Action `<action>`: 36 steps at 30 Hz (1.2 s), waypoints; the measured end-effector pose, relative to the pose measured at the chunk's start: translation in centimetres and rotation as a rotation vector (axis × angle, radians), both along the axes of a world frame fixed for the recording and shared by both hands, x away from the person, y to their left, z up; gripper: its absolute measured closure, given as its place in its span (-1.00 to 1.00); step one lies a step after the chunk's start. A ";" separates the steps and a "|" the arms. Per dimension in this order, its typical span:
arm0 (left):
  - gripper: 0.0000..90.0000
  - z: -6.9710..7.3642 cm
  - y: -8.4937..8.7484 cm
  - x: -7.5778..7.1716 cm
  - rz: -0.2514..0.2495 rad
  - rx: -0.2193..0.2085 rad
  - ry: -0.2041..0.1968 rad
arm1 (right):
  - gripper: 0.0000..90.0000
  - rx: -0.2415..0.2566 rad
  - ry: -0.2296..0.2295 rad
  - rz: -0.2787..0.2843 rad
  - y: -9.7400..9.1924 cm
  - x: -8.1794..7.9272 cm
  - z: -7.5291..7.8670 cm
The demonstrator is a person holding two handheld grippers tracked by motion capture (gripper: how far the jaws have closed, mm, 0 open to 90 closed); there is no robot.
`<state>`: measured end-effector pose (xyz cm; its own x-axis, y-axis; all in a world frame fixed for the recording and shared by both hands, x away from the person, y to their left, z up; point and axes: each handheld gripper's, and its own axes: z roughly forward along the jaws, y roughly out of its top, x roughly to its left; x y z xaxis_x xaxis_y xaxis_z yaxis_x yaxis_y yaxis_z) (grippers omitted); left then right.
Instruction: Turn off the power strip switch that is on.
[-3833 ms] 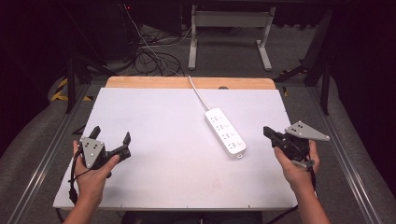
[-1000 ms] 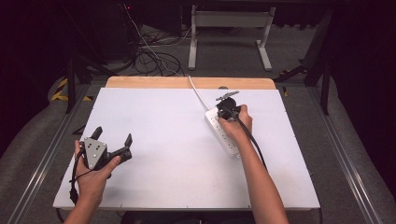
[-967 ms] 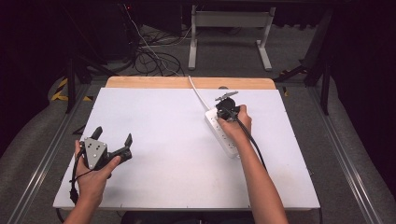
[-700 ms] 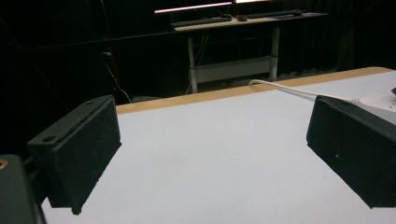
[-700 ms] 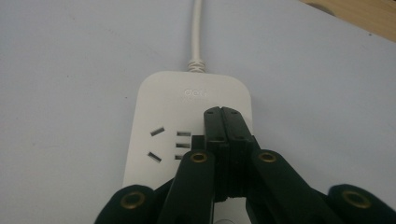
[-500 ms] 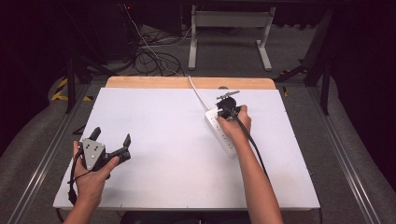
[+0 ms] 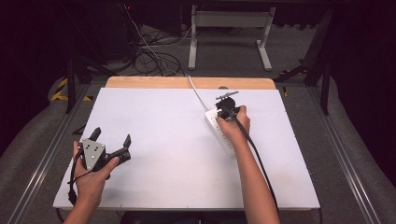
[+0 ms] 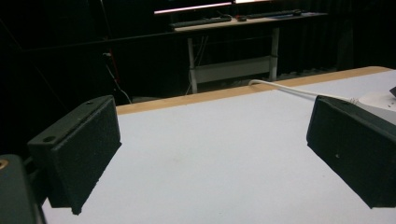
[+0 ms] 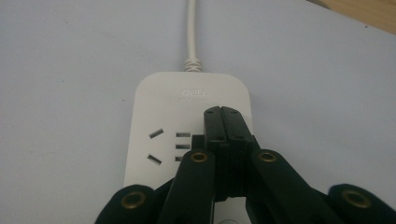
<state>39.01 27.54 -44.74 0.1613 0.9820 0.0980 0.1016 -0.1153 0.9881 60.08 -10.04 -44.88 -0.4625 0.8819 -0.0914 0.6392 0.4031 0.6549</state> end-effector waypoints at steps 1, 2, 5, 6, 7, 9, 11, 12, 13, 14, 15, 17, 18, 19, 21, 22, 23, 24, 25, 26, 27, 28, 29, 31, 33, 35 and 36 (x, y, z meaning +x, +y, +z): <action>-0.93 0.0 0.0 0.0 -0.001 0.000 0.001 | 1.00 0.000 0.000 0.001 0.0 0.0 0.0; -0.93 0.0 0.0 0.0 -0.001 0.000 0.001 | 1.00 0.000 0.001 0.003 0.0 0.0 0.0; -0.93 0.0 0.0 0.0 -0.001 0.000 0.002 | 1.00 0.003 0.003 0.003 -0.1 0.0 0.0; -0.93 0.0 0.0 0.0 -0.001 -0.001 0.001 | 1.00 0.004 0.005 0.002 -0.1 0.0 0.0; -0.93 0.0 0.0 0.0 0.000 0.000 0.001 | 1.00 0.006 0.008 0.003 -0.1 0.0 0.1; -0.93 0.0 0.0 0.0 0.000 0.002 0.001 | 1.00 0.011 0.012 0.006 -0.2 0.1 0.1; -0.93 0.0 0.0 0.1 -0.001 -0.001 0.000 | 1.00 0.016 0.014 0.005 -0.2 0.1 0.1; -0.93 -0.1 0.0 0.1 -0.001 -0.002 0.000 | 1.00 0.019 0.012 0.004 -0.2 0.1 0.1; -0.93 -0.1 0.0 0.1 -0.002 -0.003 0.001 | 1.00 0.020 0.012 0.003 -0.2 0.1 0.0; -0.93 -0.1 0.0 0.1 -0.002 -0.003 0.000 | 1.00 0.018 0.011 0.002 -0.2 0.1 0.0; -0.93 -0.1 -0.1 0.1 -0.003 -0.003 0.000 | 1.00 0.016 0.011 0.002 -0.2 0.1 0.1; -0.93 -0.1 -0.1 0.1 -0.004 -0.001 0.001 | 1.00 0.021 0.014 0.001 -0.3 0.1 0.1; -0.93 -0.1 -0.1 0.1 -0.004 -0.003 0.000 | 1.00 0.021 0.014 0.001 -0.3 0.1 0.1; -0.93 -0.1 -0.1 0.1 -0.004 -0.002 0.000 | 1.00 0.022 0.015 0.001 -0.3 0.1 0.1; -0.93 -0.1 -0.1 0.2 -0.003 -0.003 -0.001 | 1.00 0.017 0.011 0.001 -0.2 0.1 0.1; -0.93 -0.1 -0.1 0.2 -0.003 -0.004 -0.001 | 1.00 0.011 0.009 0.003 -0.1 0.0 0.1; -0.93 0.0 0.0 0.2 -0.003 -0.004 -0.001 | 1.00 0.003 0.006 0.003 -0.1 0.0 0.1; -0.93 -0.1 0.0 0.2 -0.003 -0.003 0.000 | 1.00 -0.002 0.003 0.006 0.0 0.0 0.1; -0.93 -0.1 -0.1 0.2 -0.003 -0.004 -0.001 | 1.00 -0.003 0.002 0.010 0.0 0.0 0.1; -0.93 -0.1 -0.1 0.2 -0.003 -0.004 -0.001 | 1.00 -0.003 0.002 0.010 0.0 0.0 0.1; -0.93 -0.1 -0.1 0.2 -0.003 -0.003 0.000 | 1.00 0.000 0.004 0.012 -0.1 0.0 0.1; -0.93 -0.1 -0.1 0.2 -0.004 0.000 0.003 | 1.00 0.001 0.006 0.014 -0.1 0.1 0.1; -0.93 -0.1 -0.1 0.3 -0.006 0.001 0.004 | 1.00 0.003 0.012 0.018 -0.2 0.1 0.2; -0.93 -0.1 -0.1 0.3 -0.006 0.001 0.004 | 1.00 0.003 0.010 0.020 -0.2 0.1 0.1; -0.93 -0.1 -0.1 0.3 -0.005 0.001 0.006 | 1.00 0.000 0.005 0.021 -0.1 0.1 0.2; -0.93 -0.1 -0.1 0.3 -0.006 -0.001 0.004 | 1.00 0.015 -0.004 0.022 -0.1 0.0 0.3; -0.93 -0.1 -0.1 0.2 -0.006 -0.001 0.004 | 1.00 0.019 0.003 0.026 -0.1 0.0 0.3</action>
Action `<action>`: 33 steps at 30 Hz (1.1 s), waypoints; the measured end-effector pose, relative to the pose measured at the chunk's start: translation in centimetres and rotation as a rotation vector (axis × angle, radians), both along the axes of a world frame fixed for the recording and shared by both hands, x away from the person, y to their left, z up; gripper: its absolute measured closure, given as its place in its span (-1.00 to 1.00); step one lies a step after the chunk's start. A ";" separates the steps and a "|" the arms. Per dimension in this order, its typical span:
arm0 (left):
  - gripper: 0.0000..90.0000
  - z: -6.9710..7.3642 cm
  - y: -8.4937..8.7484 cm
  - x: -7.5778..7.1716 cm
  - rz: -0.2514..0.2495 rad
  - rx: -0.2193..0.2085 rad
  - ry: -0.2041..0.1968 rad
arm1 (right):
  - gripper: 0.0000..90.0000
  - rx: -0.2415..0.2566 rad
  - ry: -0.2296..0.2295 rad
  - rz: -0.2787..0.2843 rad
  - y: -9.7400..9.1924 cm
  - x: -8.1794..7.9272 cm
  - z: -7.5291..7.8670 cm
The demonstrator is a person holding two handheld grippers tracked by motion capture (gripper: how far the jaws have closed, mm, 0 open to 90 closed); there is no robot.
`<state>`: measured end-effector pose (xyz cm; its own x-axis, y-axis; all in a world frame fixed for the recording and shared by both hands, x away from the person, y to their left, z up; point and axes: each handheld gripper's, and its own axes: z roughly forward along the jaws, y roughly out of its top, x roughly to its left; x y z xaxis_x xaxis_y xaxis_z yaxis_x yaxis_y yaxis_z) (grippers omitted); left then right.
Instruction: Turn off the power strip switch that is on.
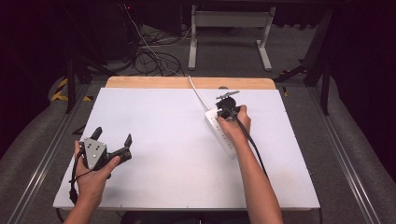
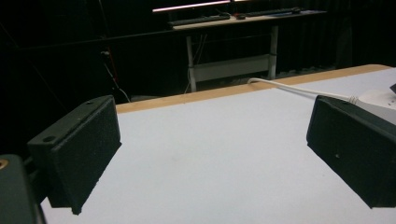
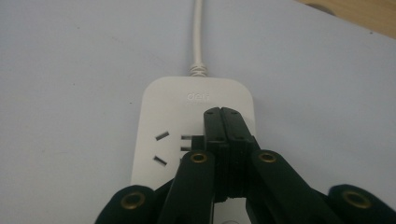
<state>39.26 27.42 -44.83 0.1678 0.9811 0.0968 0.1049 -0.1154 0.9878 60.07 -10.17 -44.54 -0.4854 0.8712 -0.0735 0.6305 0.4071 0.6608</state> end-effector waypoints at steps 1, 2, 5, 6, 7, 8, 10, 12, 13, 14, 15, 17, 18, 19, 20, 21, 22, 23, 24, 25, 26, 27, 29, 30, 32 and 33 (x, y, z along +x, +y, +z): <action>-0.93 0.0 0.0 0.0 0.000 0.000 -0.001 | 1.00 -0.003 -0.001 0.002 0.0 0.0 0.0; -0.93 0.0 0.0 0.0 0.000 0.001 -0.001 | 1.00 -0.002 -0.003 0.002 0.0 0.0 0.0; -0.93 0.0 0.0 0.0 0.000 0.000 0.003 | 1.00 0.000 -0.004 0.004 0.0 0.0 0.0; -0.93 0.0 0.0 0.0 0.000 0.000 0.003 | 1.00 0.002 -0.003 0.005 0.0 0.0 0.0; -0.93 0.0 0.0 0.1 0.001 -0.001 0.002 | 1.00 0.002 -0.001 0.007 -0.1 0.0 0.0; -0.93 0.0 0.0 0.1 0.000 -0.002 0.002 | 1.00 0.004 -0.001 0.008 -0.2 0.0 0.1; -0.93 -0.1 0.1 0.1 -0.001 -0.002 0.002 | 1.00 0.003 -0.015 0.008 -0.4 -0.1 0.2; -0.93 -0.1 0.1 0.1 -0.001 -0.002 0.003 | 1.00 0.009 -0.023 0.011 -0.6 -0.2 0.3; -0.93 -0.1 0.1 0.1 -0.001 -0.002 0.003 | 1.00 0.017 -0.034 0.012 -0.7 -0.3 0.5; -0.93 -0.1 0.1 0.1 -0.001 -0.003 0.003 | 1.00 0.024 -0.050 0.015 -1.0 -0.4 0.8; -0.93 -0.1 0.1 0.1 -0.001 -0.002 0.003 | 1.00 0.034 -0.068 0.021 -1.2 -0.5 1.2; -0.93 -0.1 0.1 0.1 0.004 -0.001 0.000 | 1.00 0.057 -0.107 0.033 -1.9 -0.9 2.2; -0.93 -0.1 0.1 0.1 0.005 -0.004 0.000 | 1.00 0.072 -0.128 0.039 -2.3 -1.2 2.7; -0.93 -0.1 0.2 0.1 0.006 -0.005 0.000 | 1.00 0.082 -0.150 0.046 -2.7 -1.5 3.3; -0.93 -0.1 0.2 0.1 0.006 -0.005 0.000 | 1.00 0.100 -0.173 0.051 -3.1 -1.9 3.9; -0.93 0.0 0.2 0.1 0.008 -0.005 0.000 | 1.00 0.117 -0.196 0.059 -3.6 -2.3 4.5; -0.93 0.0 0.2 0.1 0.007 -0.007 0.002 | 1.00 0.135 -0.217 0.065 -4.1 -2.8 5.0; -0.93 0.0 0.2 0.1 0.007 -0.006 0.002 | 1.00 0.150 -0.238 0.074 -4.7 -3.3 5.6; -0.93 0.0 0.2 0.0 0.009 -0.005 0.001 | 1.00 0.165 -0.265 0.083 -5.2 -3.9 6.1; -0.93 0.0 0.2 0.0 0.011 -0.004 0.001 | 1.00 0.185 -0.285 0.089 -5.8 -4.6 6.6; -0.93 0.0 0.2 0.0 0.012 -0.005 0.001 | 1.00 0.199 -0.308 0.097 -6.4 -5.2 7.1; -0.93 0.0 0.2 0.0 0.012 -0.006 0.001 | 1.00 0.214 -0.334 0.100 -6.9 -6.0 7.5; -0.93 0.0 0.2 0.0 0.015 -0.006 0.001 | 1.00 0.242 -0.374 0.107 -8.0 -7.5 8.1; -0.93 0.0 0.2 0.0 0.016 -0.005 0.000 | 1.00 0.255 -0.399 0.111 -8.6 -8.2 8.3; -0.93 0.0 0.2 0.0 0.018 -0.006 0.001 | 1.00 0.268 -0.445 0.123 -9.5 -9.8 8.5; -0.93 0.0 0.2 0.0 0.019 -0.006 0.001 | 1.00 0.276 -0.472 0.129 -10.0 -10.5 8.5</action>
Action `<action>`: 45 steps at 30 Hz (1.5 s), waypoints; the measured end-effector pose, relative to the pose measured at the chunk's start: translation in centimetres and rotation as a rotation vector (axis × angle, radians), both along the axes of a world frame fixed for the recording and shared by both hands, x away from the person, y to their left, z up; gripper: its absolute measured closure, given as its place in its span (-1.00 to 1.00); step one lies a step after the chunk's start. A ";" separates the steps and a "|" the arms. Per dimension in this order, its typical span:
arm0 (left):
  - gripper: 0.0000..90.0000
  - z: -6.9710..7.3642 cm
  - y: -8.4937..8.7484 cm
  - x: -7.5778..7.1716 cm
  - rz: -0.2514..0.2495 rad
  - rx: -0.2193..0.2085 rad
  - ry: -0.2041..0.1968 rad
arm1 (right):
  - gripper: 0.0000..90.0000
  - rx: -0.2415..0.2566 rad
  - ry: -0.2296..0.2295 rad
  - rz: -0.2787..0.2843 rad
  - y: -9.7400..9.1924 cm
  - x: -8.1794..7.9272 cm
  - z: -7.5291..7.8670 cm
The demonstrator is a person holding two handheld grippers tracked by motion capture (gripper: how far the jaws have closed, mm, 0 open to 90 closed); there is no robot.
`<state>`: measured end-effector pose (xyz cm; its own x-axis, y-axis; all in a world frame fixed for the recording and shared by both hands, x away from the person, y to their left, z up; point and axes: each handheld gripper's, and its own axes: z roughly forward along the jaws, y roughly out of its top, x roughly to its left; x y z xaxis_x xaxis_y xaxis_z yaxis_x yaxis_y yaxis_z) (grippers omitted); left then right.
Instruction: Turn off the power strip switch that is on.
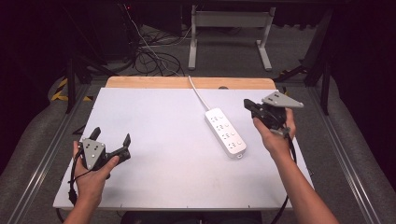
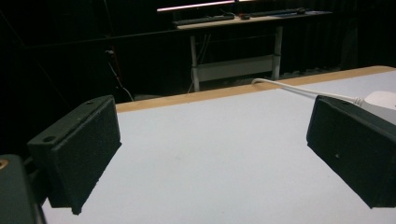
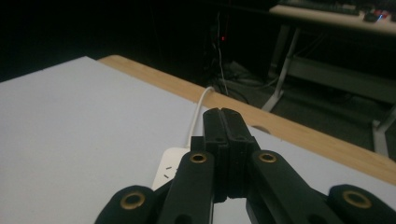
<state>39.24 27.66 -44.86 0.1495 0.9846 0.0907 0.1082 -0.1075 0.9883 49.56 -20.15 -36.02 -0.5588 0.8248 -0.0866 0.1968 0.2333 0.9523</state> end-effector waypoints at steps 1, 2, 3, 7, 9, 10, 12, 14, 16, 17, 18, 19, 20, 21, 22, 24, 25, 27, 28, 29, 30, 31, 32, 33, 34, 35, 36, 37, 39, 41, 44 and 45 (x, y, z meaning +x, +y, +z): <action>-0.93 0.0 0.0 0.0 0.001 0.000 0.001 | 1.00 0.015 -0.022 0.007 -0.4 -0.7 0.0; -0.93 0.0 0.0 0.0 0.002 0.001 0.000 | 1.00 0.026 -0.049 0.007 -0.9 -1.5 -0.1; -0.93 0.0 0.0 0.0 0.004 -0.001 0.000 | 1.00 0.040 -0.071 0.002 -1.4 -2.1 -0.2; -0.93 0.0 0.1 0.0 0.009 0.003 -0.001 | 0.99 0.090 -0.132 -0.017 -3.2 -4.7 -1.1; -0.93 0.0 0.0 0.0 0.010 0.001 0.000 | 0.99 0.103 -0.152 -0.023 -3.9 -5.7 -1.8; -0.93 -0.1 0.0 0.0 0.011 0.001 0.000 | 0.98 0.107 -0.160 -0.025 -4.1 -6.1 -2.2; -0.93 0.0 0.0 0.0 0.012 0.002 0.000 | 0.97 0.124 -0.169 -0.038 -4.5 -6.9 -3.0; -0.93 0.0 0.0 0.1 0.010 0.000 -0.001 | 0.97 0.135 -0.174 -0.046 -4.8 -7.5 -3.8; -0.93 0.0 0.0 0.1 0.007 0.004 -0.002 | 0.96 0.134 -0.186 -0.054 -5.0 -7.8 -4.1; -0.93 0.1 0.0 0.1 0.006 0.005 -0.003 | 0.96 0.133 -0.194 -0.061 -5.1 -8.1 -4.2; -0.93 0.1 0.0 0.0 0.007 0.002 -0.004 | 0.96 0.131 -0.199 -0.064 -5.2 -8.2 -4.3; -0.93 0.1 0.1 0.0 0.006 0.000 -0.006 | 0.96 0.129 -0.203 -0.064 -5.2 -8.4 -4.5; -0.93 0.1 0.1 0.0 0.007 -0.001 -0.009 | 0.96 0.131 -0.202 -0.065 -5.3 -8.5 -4.6; -0.93 0.1 0.1 0.0 0.008 0.000 -0.009 | 0.96 0.130 -0.205 -0.067 -5.3 -8.5 -4.8; -0.93 0.2 0.2 0.0 0.008 -0.002 -0.007 | 0.96 0.126 -0.207 -0.069 -5.3 -8.5 -4.9; -0.93 0.2 0.2 -0.1 0.008 -0.004 -0.008 | 0.95 0.122 -0.214 -0.072 -5.2 -8.5 -5.0; -0.93 0.2 0.2 -0.1 0.006 -0.005 -0.011 | 0.95 0.120 -0.214 -0.077 -5.2 -8.5 -5.0; -0.93 0.2 0.2 -0.1 0.006 -0.004 -0.010 | 0.95 0.118 -0.217 -0.078 -5.2 -8.5 -5.1; -0.93 0.2 0.2 -0.1 0.007 -0.004 -0.008 | 0.94 0.116 -0.218 -0.078 -5.2 -8.5 -5.1; -0.93 0.2 0.2 0.0 0.006 -0.004 -0.006 | 0.94 0.116 -0.217 -0.077 -5.1 -8.5 -5.1; -0.93 0.2 0.2 0.0 0.006 -0.003 -0.007 | 0.94 0.116 -0.220 -0.078 -5.1 -8.5 -5.1; -0.93 0.2 0.2 0.0 0.005 -0.002 -0.007 | 0.93 0.116 -0.218 -0.079 -5.1 -8.5 -5.2; -0.93 0.2 0.2 0.0 0.005 0.000 -0.008 | 0.93 0.113 -0.219 -0.079 -5.1 -8.4 -5.2; -0.93 0.2 0.1 0.0 0.005 0.001 -0.010 | 0.92 0.114 -0.219 -0.081 -5.1 -8.5 -5.2; -0.93 0.2 0.1 0.0 0.005 0.001 -0.009 | 0.90 0.114 -0.218 -0.081 -5.2 -8.4 -5.2; -0.93 0.2 0.2 0.0 0.006 0.001 -0.008 | 0.88 0.112 -0.217 -0.082 -5.2 -8.4 -5.2; -0.93 0.2 0.2 0.0 0.008 -0.001 -0.009 | 0.84 0.111 -0.217 -0.081 -5.1 -8.4 -5.2; -0.93 0.2 0.2 -0.1 0.010 -0.003 -0.011 | 0.77 0.110 -0.219 -0.077 -5.1 -8.4 -5.3; -0.93 0.2 0.2 -0.1 0.011 -0.003 -0.012 | 0.48 0.114 -0.229 -0.078 -4.9 -8.4 -5.3; -0.93 0.2 0.3 -0.1 0.008 -0.004 -0.011 | 0.19 0.125 -0.225 -0.068 -4.7 -8.2 -5.4; -0.93 0.2 0.2 -0.1 0.007 -0.007 -0.010 | -0.18 0.141 -0.212 -0.053 -4.2 -7.8 -5.6; -0.93 0.2 0.2 0.0 0.006 -0.006 -0.007 | -0.35 0.145 -0.197 -0.057 -4.1 -7.7 -5.6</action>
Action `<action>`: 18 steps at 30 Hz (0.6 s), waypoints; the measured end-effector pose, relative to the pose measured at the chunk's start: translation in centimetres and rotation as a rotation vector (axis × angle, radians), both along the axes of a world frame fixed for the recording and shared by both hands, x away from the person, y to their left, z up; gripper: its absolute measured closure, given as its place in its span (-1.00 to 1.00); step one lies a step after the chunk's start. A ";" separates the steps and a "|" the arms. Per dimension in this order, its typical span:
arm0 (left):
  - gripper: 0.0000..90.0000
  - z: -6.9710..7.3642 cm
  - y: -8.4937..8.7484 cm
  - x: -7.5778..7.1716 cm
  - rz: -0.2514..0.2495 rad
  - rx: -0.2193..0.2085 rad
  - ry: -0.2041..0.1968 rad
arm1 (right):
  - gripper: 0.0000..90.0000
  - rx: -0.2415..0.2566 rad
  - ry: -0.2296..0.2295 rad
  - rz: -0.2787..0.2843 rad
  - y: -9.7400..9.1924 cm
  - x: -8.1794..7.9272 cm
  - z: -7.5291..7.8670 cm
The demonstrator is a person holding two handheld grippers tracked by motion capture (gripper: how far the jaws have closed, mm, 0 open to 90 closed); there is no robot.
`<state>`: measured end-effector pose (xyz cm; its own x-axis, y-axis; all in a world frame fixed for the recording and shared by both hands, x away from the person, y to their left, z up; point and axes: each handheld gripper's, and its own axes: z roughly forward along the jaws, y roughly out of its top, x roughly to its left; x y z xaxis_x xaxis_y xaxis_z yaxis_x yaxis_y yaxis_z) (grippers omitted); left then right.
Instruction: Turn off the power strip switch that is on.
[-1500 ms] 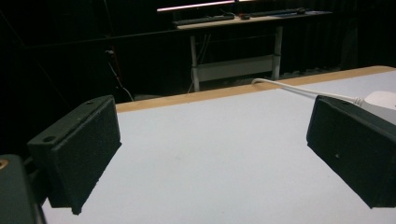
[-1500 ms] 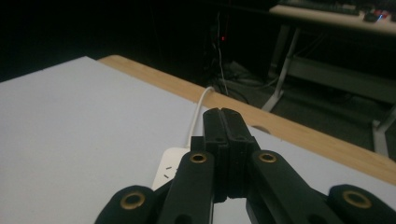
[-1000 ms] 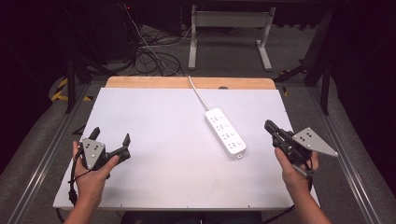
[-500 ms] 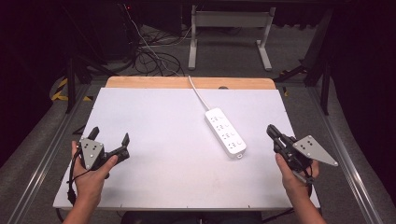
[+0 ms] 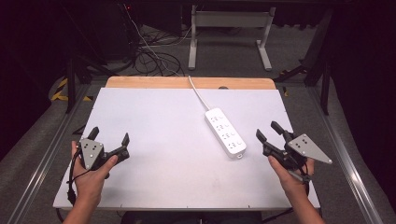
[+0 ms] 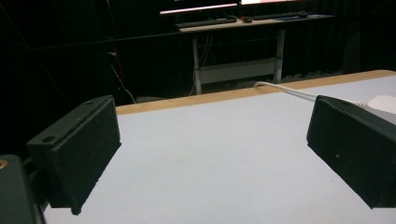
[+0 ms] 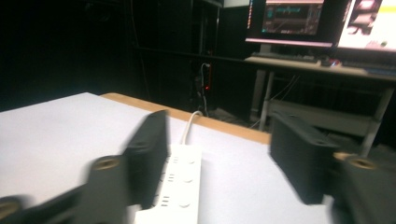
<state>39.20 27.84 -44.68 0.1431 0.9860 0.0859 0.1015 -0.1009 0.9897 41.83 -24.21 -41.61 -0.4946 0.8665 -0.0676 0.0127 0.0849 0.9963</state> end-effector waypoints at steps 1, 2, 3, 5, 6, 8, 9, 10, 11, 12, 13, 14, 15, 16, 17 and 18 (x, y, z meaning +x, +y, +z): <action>-0.93 0.0 0.0 0.0 0.000 0.002 0.000 | -0.54 0.000 0.002 -0.010 0.2 0.1 -0.1; -0.93 0.0 0.0 0.0 0.000 0.001 0.000 | -0.72 -0.001 0.012 -0.008 0.4 0.3 -0.2; -0.93 0.0 0.0 0.0 0.000 0.002 -0.002 | -0.80 -0.016 0.028 -0.014 0.6 0.4 -0.3; -0.93 0.0 0.0 0.0 0.001 0.003 -0.004 | -0.87 -0.047 0.021 -0.029 0.8 0.6 -0.6; -0.93 0.0 0.1 0.0 0.000 0.002 -0.004 | -0.87 -0.050 0.020 -0.029 0.8 0.6 -0.6; -0.93 0.0 0.1 0.0 0.001 0.001 -0.004 | -0.87 -0.051 0.022 -0.040 0.8 0.6 -0.6; -0.93 0.0 0.1 0.0 0.001 0.002 -0.005 | -0.86 -0.052 0.020 -0.045 0.7 0.7 -0.6; -0.93 0.0 0.1 0.0 0.001 0.001 -0.004 | -0.86 -0.053 0.022 -0.047 0.7 0.7 -0.6; -0.93 0.0 0.1 0.0 0.000 0.000 -0.003 | -0.85 -0.055 0.020 -0.048 0.7 0.7 -0.6; -0.93 0.0 0.0 0.0 0.000 0.000 -0.004 | -0.85 -0.054 0.020 -0.048 0.6 0.7 -0.6; -0.93 0.0 0.0 0.0 0.001 -0.001 -0.004 | -0.85 -0.050 0.022 -0.045 0.6 0.7 -0.6; -0.93 0.0 0.0 0.1 0.000 -0.001 -0.003 | -0.85 -0.050 0.021 -0.047 0.6 0.7 -0.6; -0.93 0.0 0.0 0.1 0.000 -0.002 -0.003 | -0.85 -0.051 0.021 -0.048 0.6 0.6 -0.6; -0.93 0.0 0.0 0.1 0.000 -0.002 -0.003 | -0.85 -0.052 0.019 -0.049 0.6 0.6 -0.6; -0.93 0.0 0.0 0.1 0.000 -0.003 -0.002 | -0.84 -0.055 0.017 -0.049 0.6 0.6 -0.6; -0.93 0.0 0.0 0.1 -0.001 -0.003 -0.003 | -0.84 -0.058 0.017 -0.049 0.5 0.6 -0.6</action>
<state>39.31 27.81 -44.68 0.1439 0.9861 0.0829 0.0988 -0.0977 0.9903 42.41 -23.67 -42.22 -0.4533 0.8845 -0.1103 0.0347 0.1412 0.9894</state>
